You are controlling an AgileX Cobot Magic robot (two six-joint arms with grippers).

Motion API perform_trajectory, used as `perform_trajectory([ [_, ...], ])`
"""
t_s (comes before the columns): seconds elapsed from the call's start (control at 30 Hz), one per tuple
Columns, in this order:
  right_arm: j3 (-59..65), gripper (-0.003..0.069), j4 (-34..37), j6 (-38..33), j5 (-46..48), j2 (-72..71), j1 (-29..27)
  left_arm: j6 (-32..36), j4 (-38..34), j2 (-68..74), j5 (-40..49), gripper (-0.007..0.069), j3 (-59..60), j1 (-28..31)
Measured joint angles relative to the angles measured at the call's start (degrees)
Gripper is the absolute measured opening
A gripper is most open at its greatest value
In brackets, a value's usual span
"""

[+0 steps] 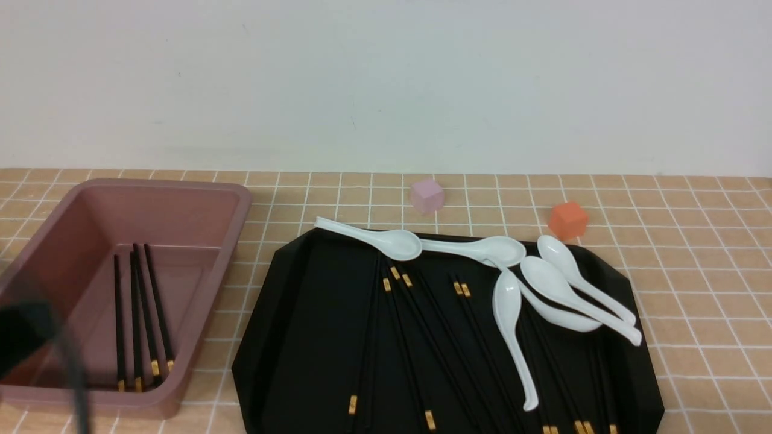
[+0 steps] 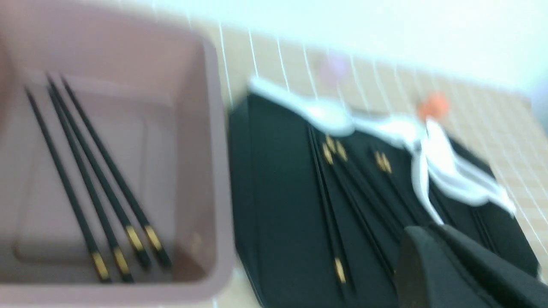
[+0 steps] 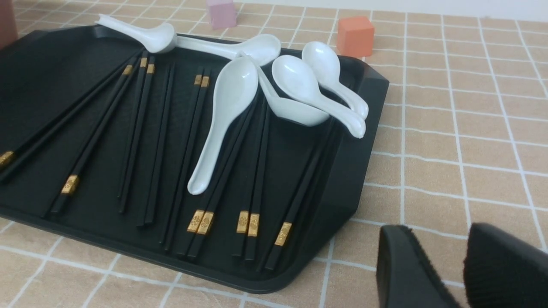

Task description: On brown tablecloth take chopsticks from black tray and put them in box.

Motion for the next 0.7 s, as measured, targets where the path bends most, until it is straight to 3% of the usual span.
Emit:
perform_trajectory([
  [0.3, 0.0, 0.024, 0.0, 0.0, 0.0, 0.0, 0.0, 0.8, -0.2, -11.3, -3.9, -0.0013, 11.8, 0.0],
  [0.7, 0.0, 0.024, 0.0, 0.0, 0.0, 0.0, 0.0, 0.9, 2.7, -11.4, -4.3, -0.0013, 13.8, -0.8],
])
